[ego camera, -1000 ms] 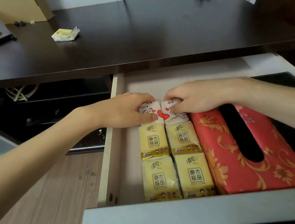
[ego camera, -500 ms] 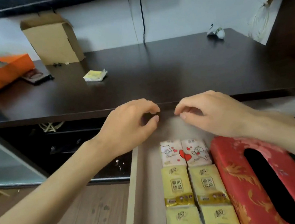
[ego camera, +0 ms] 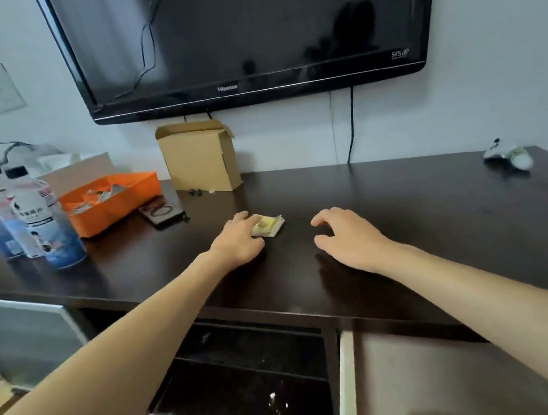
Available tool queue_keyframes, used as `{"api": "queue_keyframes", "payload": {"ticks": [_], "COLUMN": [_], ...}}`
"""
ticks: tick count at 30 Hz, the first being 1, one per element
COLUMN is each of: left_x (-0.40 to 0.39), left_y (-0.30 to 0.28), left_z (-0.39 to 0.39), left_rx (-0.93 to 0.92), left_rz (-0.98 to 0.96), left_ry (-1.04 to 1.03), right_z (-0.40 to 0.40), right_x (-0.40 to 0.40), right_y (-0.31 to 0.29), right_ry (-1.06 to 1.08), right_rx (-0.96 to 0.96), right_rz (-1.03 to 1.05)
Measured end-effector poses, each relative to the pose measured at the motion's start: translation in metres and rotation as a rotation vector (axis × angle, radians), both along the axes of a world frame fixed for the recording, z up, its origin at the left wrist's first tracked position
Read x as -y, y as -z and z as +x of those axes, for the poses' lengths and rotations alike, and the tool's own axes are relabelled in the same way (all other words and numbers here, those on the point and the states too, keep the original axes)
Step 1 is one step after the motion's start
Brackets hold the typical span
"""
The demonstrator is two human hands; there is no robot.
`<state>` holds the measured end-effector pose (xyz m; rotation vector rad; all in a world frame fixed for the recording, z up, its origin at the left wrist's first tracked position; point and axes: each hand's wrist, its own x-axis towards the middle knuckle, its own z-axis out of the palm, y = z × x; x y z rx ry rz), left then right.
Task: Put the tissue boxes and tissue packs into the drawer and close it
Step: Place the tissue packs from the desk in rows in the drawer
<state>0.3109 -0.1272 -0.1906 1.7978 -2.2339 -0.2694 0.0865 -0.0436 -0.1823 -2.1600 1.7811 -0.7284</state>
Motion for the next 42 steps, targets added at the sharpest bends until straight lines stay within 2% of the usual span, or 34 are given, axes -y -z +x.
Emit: {"api": "queue_keyframes", "payload": {"ticks": [4,10,15,18,22,25,30,35,38,42], "left_x": [0.01,-0.037,-0.072,-0.084,-0.099,-0.118,-0.173,-0.244,-0.287,-0.345], "left_y": [0.002,0.014,0.008,0.006,0.008,0.008,0.004,0.007,0.008,0.019], "left_z": [-0.002,-0.022,-0.044,-0.058,-0.074,-0.079,-0.072,-0.059,-0.049,-0.032], "left_rx": [0.01,-0.054,-0.202,-0.264,-0.226,-0.248,-0.328,-0.394,-0.393,-0.362], "left_rz": [-0.048,-0.2,-0.081,-0.106,-0.21,-0.239,-0.223,-0.175,-0.137,-0.062], "left_ry": [0.08,0.265,0.448,0.434,0.337,0.343,0.363,0.4,0.453,0.533], "right_z": [-0.001,-0.02,-0.04,-0.056,-0.072,-0.079,-0.073,-0.069,-0.075,-0.092], "right_x": [0.019,0.013,-0.016,-0.04,-0.074,-0.091,-0.098,-0.118,-0.156,-0.239], "right_y": [0.002,0.009,0.01,0.012,0.013,0.012,0.005,-0.002,-0.009,-0.005], "right_ry": [0.012,0.027,-0.099,-0.1,-0.091,-0.137,-0.13,-0.07,-0.097,-0.163], "right_rx": [-0.024,-0.003,0.029,-0.071,-0.205,-0.258,-0.085,-0.037,0.038,0.073], "right_rz": [-0.011,-0.071,-0.047,-0.046,-0.094,-0.098,0.056,-0.013,-0.044,0.057]}}
